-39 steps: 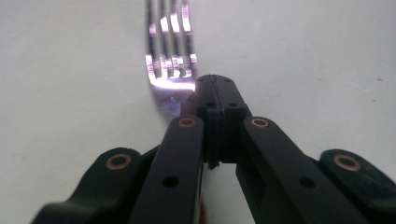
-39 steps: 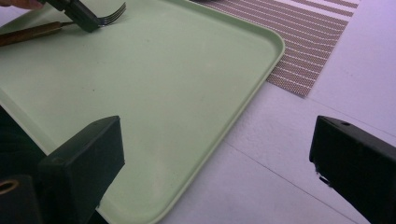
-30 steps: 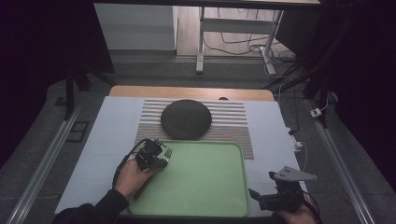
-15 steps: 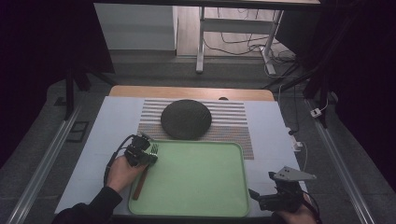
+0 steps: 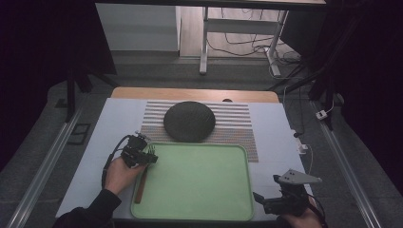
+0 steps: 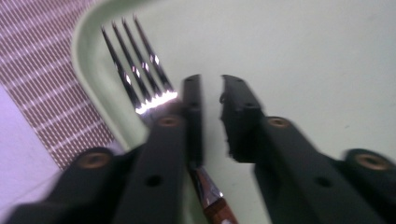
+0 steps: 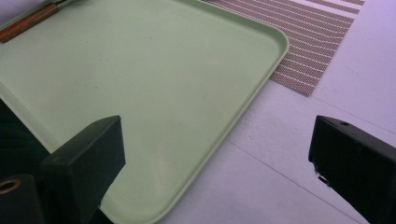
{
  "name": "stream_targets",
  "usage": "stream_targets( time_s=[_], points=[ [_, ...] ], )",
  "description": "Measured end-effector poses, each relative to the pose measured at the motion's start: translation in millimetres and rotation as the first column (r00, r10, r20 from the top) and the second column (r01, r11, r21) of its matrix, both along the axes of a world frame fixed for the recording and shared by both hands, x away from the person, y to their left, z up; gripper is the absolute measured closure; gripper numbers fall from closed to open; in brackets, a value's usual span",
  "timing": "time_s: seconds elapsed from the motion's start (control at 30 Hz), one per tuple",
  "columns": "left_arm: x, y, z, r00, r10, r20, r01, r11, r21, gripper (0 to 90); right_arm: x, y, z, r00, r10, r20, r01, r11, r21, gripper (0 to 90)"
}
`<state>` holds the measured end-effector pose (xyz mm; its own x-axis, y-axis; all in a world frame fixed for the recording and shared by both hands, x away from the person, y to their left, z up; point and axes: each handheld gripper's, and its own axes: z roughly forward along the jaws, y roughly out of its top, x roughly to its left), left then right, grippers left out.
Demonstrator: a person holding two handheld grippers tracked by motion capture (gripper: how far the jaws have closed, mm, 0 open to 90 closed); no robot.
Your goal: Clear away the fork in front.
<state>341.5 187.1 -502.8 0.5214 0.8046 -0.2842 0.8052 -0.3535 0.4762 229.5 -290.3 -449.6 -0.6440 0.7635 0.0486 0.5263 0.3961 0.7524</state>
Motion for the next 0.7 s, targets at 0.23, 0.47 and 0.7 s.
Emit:
stream_targets(
  time_s=[0.23,0.47,0.7],
  points=[
    [-8.2,7.1,7.3,0.9918,-0.047,0.119,0.055,0.9968,-0.058,47.3,-0.2,0.5,0.0,1.0000,0.000,0.001,0.000,1.000,-0.001,4.2],
    [-13.5,10.3,12.8,0.9883,-0.077,0.132,0.091,0.9907,-0.101,31.7,-0.3,0.9,0.1,1.0000,0.003,0.002,-0.002,1.000,-0.004,4.2],
    [-27.6,15.8,24.2,0.9850,-0.087,0.149,0.109,0.9830,-0.148,19.5,-0.4,0.9,0.0,1.0000,0.003,0.003,-0.003,1.000,-0.005,4.2]
  ],
)
